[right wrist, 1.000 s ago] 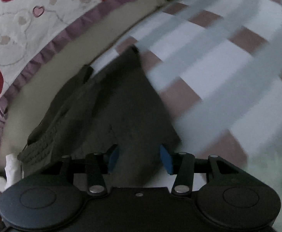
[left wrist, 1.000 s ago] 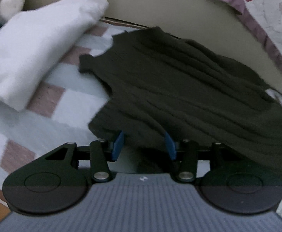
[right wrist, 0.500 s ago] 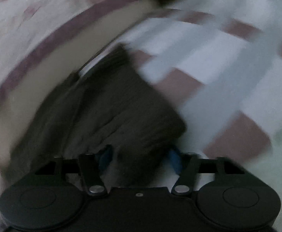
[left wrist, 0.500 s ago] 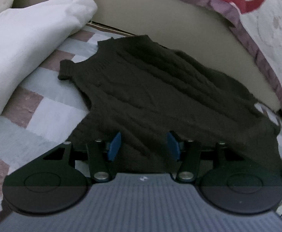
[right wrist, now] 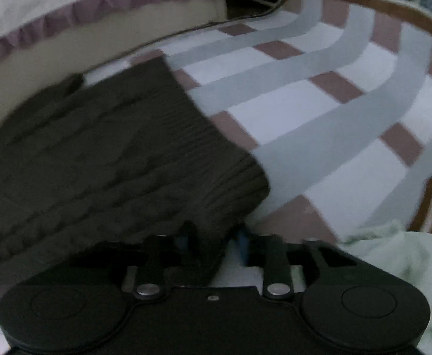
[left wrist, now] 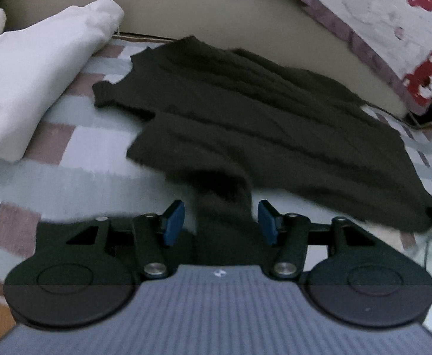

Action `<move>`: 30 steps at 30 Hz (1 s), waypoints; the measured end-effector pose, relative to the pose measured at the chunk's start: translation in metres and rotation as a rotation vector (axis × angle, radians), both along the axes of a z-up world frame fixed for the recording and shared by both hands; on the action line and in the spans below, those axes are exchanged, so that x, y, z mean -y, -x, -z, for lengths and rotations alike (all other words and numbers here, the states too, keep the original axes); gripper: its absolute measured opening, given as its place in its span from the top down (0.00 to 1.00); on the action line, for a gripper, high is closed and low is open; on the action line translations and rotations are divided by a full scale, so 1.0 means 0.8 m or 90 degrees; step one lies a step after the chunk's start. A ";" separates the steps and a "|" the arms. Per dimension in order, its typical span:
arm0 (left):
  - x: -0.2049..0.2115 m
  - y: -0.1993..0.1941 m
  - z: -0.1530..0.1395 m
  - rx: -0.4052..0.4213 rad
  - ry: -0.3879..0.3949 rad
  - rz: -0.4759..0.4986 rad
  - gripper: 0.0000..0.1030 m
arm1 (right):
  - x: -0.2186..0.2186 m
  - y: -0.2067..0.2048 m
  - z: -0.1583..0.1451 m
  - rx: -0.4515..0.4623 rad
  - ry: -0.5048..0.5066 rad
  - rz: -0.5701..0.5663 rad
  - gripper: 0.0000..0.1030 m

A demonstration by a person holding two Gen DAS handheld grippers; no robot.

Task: Fold clothes

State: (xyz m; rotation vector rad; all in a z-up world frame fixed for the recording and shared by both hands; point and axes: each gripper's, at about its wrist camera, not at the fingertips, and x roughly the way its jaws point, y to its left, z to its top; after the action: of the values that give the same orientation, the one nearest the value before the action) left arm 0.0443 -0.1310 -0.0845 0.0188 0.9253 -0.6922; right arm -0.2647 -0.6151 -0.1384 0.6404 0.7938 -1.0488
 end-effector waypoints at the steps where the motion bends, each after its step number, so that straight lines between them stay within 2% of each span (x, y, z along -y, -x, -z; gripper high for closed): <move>1: -0.007 0.008 -0.001 -0.005 0.000 0.004 0.43 | -0.006 0.002 -0.006 -0.012 0.017 0.014 0.50; 3: -0.017 0.022 -0.002 -0.016 0.000 0.013 0.42 | -0.022 0.002 -0.017 -0.016 0.036 0.018 0.47; 6: -0.020 0.042 -0.001 -0.030 -0.006 0.061 0.42 | -0.060 -0.016 -0.027 0.065 0.008 -0.075 0.47; 9: -0.003 0.057 0.007 -0.005 -0.056 0.087 0.39 | -0.098 -0.033 -0.038 0.146 -0.020 -0.169 0.47; 12: 0.011 0.063 0.021 0.027 -0.111 0.074 0.26 | -0.136 -0.051 -0.049 0.227 -0.049 -0.262 0.47; 15: 0.017 0.056 0.041 0.011 -0.153 0.070 0.27 | -0.194 -0.098 -0.041 0.245 -0.089 -0.398 0.47; 17: 0.019 0.056 0.045 -0.012 -0.155 0.098 0.75 | -0.233 -0.127 -0.038 0.230 -0.092 -0.475 0.47; 18: 0.019 0.056 0.045 -0.021 -0.152 0.113 0.82 | -0.249 -0.139 -0.037 0.231 -0.097 -0.513 0.47; 19: 0.019 0.057 0.044 -0.030 -0.147 0.124 0.83 | -0.266 -0.150 -0.038 0.239 -0.108 -0.567 0.47; 21: 0.008 0.051 0.034 -0.057 -0.095 0.109 0.84 | -0.301 -0.166 -0.047 0.262 -0.122 -0.708 0.47; 22: -0.003 0.041 0.029 -0.088 -0.046 0.092 0.84 | -0.316 -0.173 -0.052 0.269 -0.121 -0.764 0.47; 24: -0.034 0.019 0.020 -0.167 0.104 0.054 0.85 | -0.338 -0.181 -0.058 0.267 -0.120 -0.836 0.46; 25: -0.050 0.010 0.014 -0.195 0.189 0.042 0.86 | -0.347 -0.184 -0.058 0.267 -0.122 -0.861 0.46; 27: -0.070 0.005 -0.001 -0.217 0.315 0.046 0.86 | -0.356 -0.187 -0.054 0.281 -0.137 -0.876 0.42; 29: -0.075 0.006 -0.012 -0.230 0.378 0.051 0.86 | -0.364 -0.187 -0.046 0.297 -0.172 -0.887 0.33; 30: -0.074 0.006 -0.011 -0.245 0.399 0.054 0.86 | -0.373 -0.186 -0.045 0.302 -0.175 -0.903 0.31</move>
State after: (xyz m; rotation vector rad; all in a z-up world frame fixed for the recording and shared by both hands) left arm 0.0393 -0.0716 -0.0757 -0.6535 1.0394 -1.0634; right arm -0.1157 -0.3166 -0.1028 0.3622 0.7280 0.4970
